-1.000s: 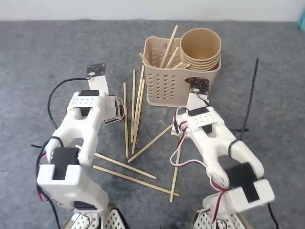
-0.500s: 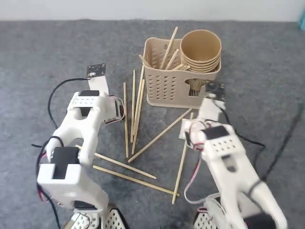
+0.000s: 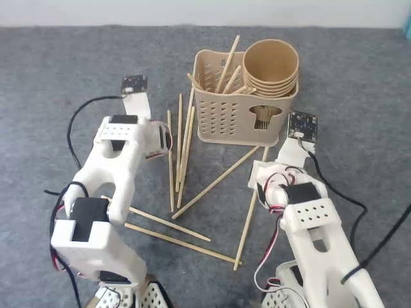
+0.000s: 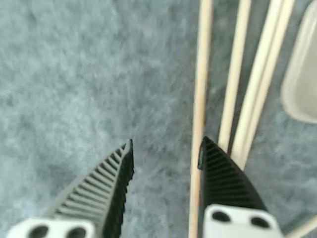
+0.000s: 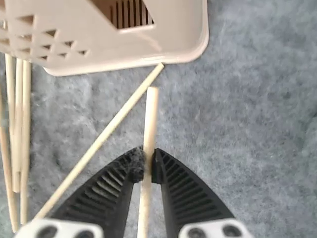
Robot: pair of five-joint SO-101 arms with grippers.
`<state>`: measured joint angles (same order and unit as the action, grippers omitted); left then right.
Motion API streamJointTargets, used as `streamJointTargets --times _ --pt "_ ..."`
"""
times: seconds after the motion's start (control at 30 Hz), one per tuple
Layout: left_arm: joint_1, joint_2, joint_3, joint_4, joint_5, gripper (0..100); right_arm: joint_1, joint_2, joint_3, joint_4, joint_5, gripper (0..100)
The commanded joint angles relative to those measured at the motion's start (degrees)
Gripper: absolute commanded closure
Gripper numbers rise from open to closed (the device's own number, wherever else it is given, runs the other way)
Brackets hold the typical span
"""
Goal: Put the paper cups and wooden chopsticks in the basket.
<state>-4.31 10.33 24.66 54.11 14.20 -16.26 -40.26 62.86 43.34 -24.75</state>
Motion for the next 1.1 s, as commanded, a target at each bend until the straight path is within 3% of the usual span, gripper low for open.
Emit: streamJointTargets --times 0.0,0.3,0.57,0.8,1.07 --pt "0.1 -0.8 -6.9 2.8 0.2 79 0.9 -2.4 -0.4 -1.1 1.0 99.1" --pt "2.8 9.8 -20.0 3.3 -1.9 79 1.0 -2.4 -0.4 -1.0 1.0 99.1" --pt "2.3 25.1 -36.4 11.2 -1.8 80 1.0 -2.4 -0.4 -0.9 1.0 99.1" --pt "2.3 29.5 -41.3 12.7 -2.2 99 1.0 -2.4 -0.4 -1.0 1.0 99.1" --pt "2.3 29.1 -41.4 14.7 -2.3 99 1.0 -2.4 -0.4 -1.0 1.0 99.1"
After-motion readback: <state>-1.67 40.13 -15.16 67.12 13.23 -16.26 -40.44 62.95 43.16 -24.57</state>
